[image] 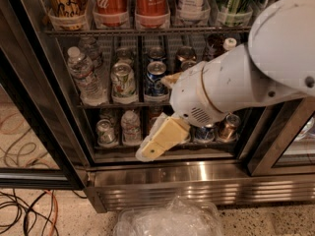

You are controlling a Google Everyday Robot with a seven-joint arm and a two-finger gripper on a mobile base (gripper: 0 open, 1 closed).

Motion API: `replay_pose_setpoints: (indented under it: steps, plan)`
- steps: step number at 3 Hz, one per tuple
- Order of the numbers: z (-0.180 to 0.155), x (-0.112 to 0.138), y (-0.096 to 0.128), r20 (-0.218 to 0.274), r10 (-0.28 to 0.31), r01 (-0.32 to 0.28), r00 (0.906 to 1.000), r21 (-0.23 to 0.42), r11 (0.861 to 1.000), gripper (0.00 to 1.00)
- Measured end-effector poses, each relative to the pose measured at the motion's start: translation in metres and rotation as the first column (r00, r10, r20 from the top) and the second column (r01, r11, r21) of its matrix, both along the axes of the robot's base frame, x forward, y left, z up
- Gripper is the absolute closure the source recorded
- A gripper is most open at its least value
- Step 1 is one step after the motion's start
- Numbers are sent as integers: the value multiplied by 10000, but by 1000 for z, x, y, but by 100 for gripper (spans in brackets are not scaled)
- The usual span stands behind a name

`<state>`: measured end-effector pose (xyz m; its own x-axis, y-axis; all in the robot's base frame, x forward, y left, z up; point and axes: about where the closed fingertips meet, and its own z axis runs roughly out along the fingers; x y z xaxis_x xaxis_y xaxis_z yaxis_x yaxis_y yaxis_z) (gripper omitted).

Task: Pick 7up can from middle shelf of fridge

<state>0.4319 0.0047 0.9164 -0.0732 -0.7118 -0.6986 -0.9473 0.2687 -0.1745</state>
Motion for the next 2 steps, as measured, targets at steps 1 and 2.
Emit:
replay_pose_setpoints:
  steps: [1,2]
  plan:
    - [-13,-26,25,-26,161,-159,9999,417,9990,0]
    - [-23,-49,52,-21,246,-243,9997,1044,9942,0]
